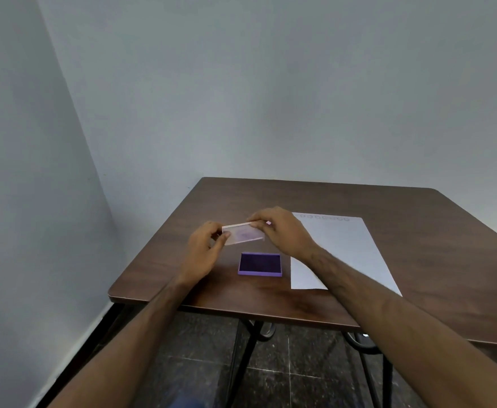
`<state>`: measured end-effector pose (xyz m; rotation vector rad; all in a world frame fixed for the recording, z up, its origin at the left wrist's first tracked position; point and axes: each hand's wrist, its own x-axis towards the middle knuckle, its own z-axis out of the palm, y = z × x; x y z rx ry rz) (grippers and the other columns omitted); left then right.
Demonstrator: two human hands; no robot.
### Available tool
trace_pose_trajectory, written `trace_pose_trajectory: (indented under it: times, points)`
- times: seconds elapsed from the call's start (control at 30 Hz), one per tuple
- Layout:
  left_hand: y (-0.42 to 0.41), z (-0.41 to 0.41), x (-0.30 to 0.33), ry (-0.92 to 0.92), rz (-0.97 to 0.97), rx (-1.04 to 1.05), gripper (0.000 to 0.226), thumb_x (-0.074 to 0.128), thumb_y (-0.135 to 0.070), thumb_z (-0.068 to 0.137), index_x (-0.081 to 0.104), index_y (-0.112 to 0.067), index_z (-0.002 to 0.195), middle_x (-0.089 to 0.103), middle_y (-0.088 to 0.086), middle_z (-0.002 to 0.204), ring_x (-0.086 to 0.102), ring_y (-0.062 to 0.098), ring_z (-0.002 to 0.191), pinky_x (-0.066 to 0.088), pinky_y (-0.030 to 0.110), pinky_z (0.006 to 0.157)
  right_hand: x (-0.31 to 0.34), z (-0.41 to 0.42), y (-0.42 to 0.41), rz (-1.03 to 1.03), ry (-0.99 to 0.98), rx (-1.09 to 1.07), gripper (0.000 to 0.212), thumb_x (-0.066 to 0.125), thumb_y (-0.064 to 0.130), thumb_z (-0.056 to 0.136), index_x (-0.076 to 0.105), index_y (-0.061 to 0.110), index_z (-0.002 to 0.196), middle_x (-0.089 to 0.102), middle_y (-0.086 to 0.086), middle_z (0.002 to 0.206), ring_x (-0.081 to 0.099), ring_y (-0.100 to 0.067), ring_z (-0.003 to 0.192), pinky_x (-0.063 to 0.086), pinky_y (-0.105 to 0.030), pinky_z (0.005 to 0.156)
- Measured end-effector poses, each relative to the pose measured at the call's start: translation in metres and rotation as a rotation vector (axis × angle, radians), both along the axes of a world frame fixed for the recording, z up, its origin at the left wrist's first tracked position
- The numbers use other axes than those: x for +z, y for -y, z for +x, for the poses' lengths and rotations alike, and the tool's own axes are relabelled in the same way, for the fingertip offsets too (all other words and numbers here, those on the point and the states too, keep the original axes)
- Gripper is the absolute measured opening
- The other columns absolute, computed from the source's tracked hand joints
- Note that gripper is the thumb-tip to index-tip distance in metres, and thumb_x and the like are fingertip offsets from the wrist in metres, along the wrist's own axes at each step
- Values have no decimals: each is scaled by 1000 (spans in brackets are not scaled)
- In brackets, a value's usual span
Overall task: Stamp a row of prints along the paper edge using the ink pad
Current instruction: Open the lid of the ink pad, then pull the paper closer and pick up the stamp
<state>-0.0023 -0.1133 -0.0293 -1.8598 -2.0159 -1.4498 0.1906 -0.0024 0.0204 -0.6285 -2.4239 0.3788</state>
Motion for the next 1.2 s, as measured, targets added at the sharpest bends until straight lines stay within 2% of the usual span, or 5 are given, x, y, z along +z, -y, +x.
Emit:
trace_pose_trajectory:
  times: [0.23,0.43,0.6,0.87,1.2]
  points:
    - [-5,-30,-6,483,-99,311,15,61,-11,92,61,-16,106,64,-2,86,66,20,88,53,31,70,-9,2,-11,-301,-126,-104,23,59,21,102,71,16,120,72,0,123,63,-9,111,50,-18,92]
    - [-12,-31,-11,304,-223,405,16,62,-16,82,59,-20,98,60,-7,85,63,22,90,47,45,93,-21,28,-26,-294,-67,-206,20,60,13,100,73,12,116,73,-6,119,63,-12,103,42,-7,80]
    - [-14,-27,-13,71,-286,447,34,62,-32,89,60,-21,122,53,6,129,47,27,124,36,47,100,-33,58,-36,-104,195,-378,30,61,28,100,65,23,129,63,-2,141,57,-19,127,42,-32,109]
    - [0,5,-4,-200,-440,-279,89,61,-79,75,18,-53,148,37,-28,142,34,-5,130,24,33,109,-57,105,-39,-170,526,-434,70,33,64,101,23,28,160,19,1,171,22,-22,157,14,-43,127]
    - [-10,8,-6,-296,-370,-228,89,57,-76,77,18,-46,151,53,-27,118,49,-4,114,26,32,105,-36,133,-33,-71,480,-323,35,41,48,104,56,27,129,54,4,142,52,-19,126,38,-38,110]
